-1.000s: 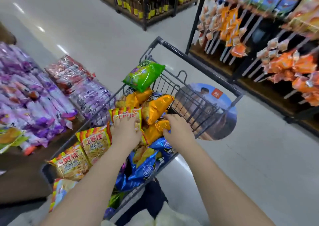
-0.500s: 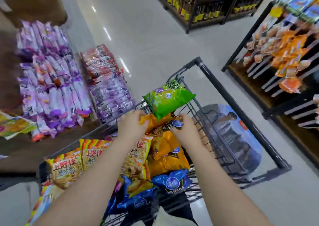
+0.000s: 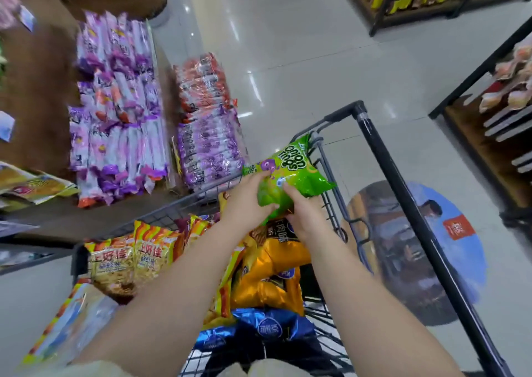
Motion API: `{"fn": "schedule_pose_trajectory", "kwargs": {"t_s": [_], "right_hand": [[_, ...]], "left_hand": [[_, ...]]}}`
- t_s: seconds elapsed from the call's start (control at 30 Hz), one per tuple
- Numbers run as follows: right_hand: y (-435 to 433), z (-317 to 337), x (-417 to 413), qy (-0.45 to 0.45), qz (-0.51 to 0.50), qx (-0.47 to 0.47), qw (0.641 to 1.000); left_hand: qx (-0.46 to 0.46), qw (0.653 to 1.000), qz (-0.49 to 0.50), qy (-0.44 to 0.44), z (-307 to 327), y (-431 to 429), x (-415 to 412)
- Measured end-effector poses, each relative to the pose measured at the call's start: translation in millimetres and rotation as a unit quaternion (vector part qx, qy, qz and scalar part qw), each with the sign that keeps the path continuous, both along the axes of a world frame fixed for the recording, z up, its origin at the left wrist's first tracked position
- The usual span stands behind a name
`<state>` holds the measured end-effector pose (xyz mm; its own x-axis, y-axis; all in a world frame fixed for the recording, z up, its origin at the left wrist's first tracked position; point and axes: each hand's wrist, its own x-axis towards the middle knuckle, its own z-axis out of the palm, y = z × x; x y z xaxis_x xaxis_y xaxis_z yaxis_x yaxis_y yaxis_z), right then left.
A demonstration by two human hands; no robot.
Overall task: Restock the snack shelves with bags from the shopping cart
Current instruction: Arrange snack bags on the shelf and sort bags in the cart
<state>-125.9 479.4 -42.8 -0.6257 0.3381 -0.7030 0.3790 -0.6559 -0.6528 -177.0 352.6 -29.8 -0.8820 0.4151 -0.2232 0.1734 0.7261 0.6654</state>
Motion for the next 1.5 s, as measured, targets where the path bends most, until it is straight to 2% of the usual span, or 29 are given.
{"fn": "schedule_pose_trajectory", "kwargs": {"t_s": [0.23,0.3,0.37,0.5,0.7,0.83,0.97,1.1,1.2,1.37,1.5], "right_hand": [[-5.7,-12.9,-0.5,0.009,-0.064,0.037,0.997],[-6.5,-11.9,1.6,0.013,-0.067,0.044,0.997],[-6.9,-10.6,3.7,0.017,-0.066,0.046,0.997],[-5.1,-8.6,13.3,0.057,-0.053,0.017,0.997],[-47.6,0.1,34.4,0.078,0.144,-0.028,0.986],[-96.8,9.4,39.9,0.065,0.318,-0.068,0.944],[-148.2,23.8,42.3,0.033,0.446,-0.077,0.891],[-218.4,48.0,53.1,0.091,0.563,-0.079,0.818],[-293.0,64.4,64.2,0.136,0.607,-0.054,0.781],[-451.6,89.4,101.2,0.176,0.616,0.020,0.768],[-574.0,87.8,137.7,0.214,0.670,0.016,0.710]], "left_hand": [[0.047,0.999,0.002,0.005,8.3,-21.2,25.7],[0.064,0.997,0.032,0.001,16.6,-29.8,30.1],[0.105,0.989,0.101,-0.024,27.5,-39.0,34.7],[0.227,0.935,0.259,-0.084,44.1,-63.7,42.1],[0.275,0.861,0.406,-0.140,38.7,-123.7,73.7],[0.328,0.806,0.457,-0.185,34.8,-180.7,121.3],[0.395,0.764,0.452,-0.235,35.2,-252.0,178.3],[0.449,0.734,0.433,-0.268,46.8,-313.4,222.1],[0.473,0.722,0.443,-0.240,53.9,-369.8,249.9],[0.522,0.666,0.513,-0.143,67.9,-492.8,307.4],[0.534,0.612,0.581,-0.059,67.2,-587.9,364.2]]}}
